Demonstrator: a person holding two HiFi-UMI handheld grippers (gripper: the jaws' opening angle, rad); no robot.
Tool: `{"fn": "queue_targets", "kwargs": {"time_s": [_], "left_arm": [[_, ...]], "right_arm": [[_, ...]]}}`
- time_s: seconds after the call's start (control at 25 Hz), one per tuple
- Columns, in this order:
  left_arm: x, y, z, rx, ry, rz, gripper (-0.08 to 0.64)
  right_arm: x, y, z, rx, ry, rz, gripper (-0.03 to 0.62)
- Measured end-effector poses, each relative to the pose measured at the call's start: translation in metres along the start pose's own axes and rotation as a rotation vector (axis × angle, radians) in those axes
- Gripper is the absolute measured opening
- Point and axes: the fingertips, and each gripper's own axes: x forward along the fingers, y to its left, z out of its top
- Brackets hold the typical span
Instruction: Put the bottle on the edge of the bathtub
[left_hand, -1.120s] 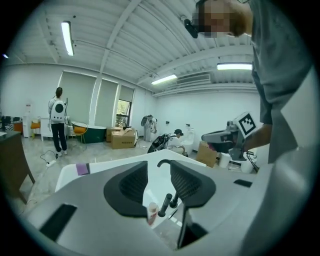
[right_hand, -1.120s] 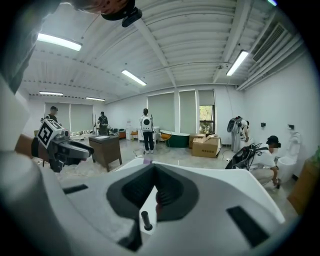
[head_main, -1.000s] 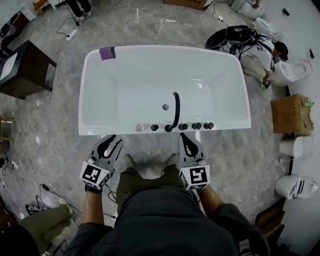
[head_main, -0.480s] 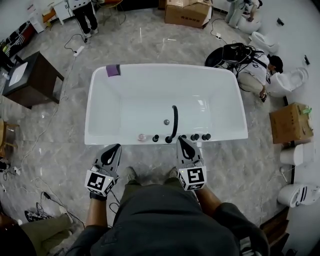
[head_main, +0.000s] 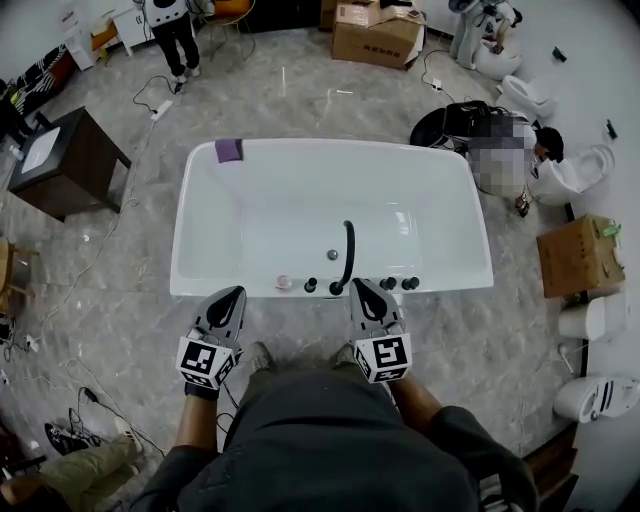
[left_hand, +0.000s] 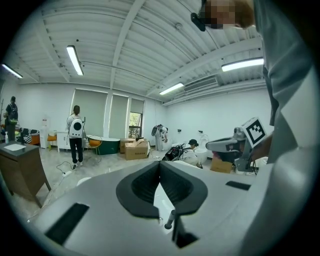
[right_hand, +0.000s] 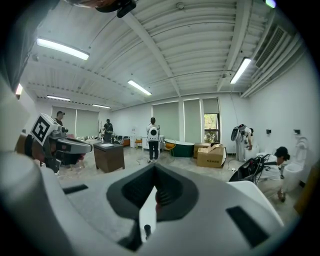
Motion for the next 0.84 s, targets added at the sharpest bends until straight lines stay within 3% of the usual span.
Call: {"fn": "queue_targets", "kwargs": {"time_s": [0.84], "left_arm": [[0.005, -0.004, -0.001, 0.002, 0.025, -0.015, 0.002]], "right_arm": [[-0.016, -0.008, 0.005, -0.009, -0.02, -0.035, 0.0]]}}
